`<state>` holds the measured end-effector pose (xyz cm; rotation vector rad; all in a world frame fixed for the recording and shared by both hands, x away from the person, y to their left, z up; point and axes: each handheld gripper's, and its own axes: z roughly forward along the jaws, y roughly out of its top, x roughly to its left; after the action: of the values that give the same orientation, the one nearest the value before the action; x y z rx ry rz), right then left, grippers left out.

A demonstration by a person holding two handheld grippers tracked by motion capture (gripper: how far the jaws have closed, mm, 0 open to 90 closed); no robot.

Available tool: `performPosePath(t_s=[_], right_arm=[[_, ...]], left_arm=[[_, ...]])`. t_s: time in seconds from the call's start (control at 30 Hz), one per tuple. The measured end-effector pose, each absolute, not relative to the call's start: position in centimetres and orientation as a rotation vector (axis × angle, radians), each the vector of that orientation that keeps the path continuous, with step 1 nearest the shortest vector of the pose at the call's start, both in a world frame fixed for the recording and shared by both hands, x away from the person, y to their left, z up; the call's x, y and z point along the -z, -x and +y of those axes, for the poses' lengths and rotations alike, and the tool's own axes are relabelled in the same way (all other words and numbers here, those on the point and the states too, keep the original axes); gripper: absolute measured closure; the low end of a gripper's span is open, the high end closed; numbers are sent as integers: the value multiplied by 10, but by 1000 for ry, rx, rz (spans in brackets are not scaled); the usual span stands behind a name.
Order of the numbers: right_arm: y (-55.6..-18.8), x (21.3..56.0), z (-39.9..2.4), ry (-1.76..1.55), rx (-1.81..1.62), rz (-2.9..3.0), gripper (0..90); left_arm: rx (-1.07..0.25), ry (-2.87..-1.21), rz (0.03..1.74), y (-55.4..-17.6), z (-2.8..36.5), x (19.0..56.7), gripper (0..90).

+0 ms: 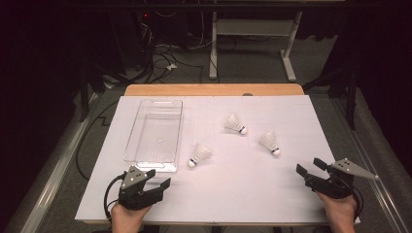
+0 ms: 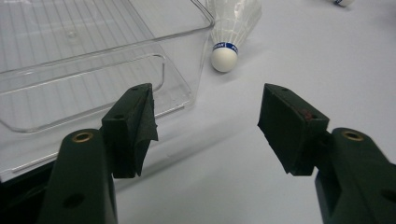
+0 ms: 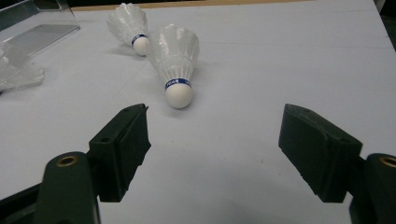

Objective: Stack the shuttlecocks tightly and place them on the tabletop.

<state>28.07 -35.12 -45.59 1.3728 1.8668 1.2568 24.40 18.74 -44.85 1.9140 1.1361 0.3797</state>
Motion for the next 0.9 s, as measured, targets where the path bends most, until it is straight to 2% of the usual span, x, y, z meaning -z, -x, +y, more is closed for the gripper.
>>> performPosePath(t_s=[0.9], right_arm=[[-282, 458, -345, -1324, -1256, 1933, 249]], left_arm=[[-285, -1993, 1087, -259, 138, 449, 385]])
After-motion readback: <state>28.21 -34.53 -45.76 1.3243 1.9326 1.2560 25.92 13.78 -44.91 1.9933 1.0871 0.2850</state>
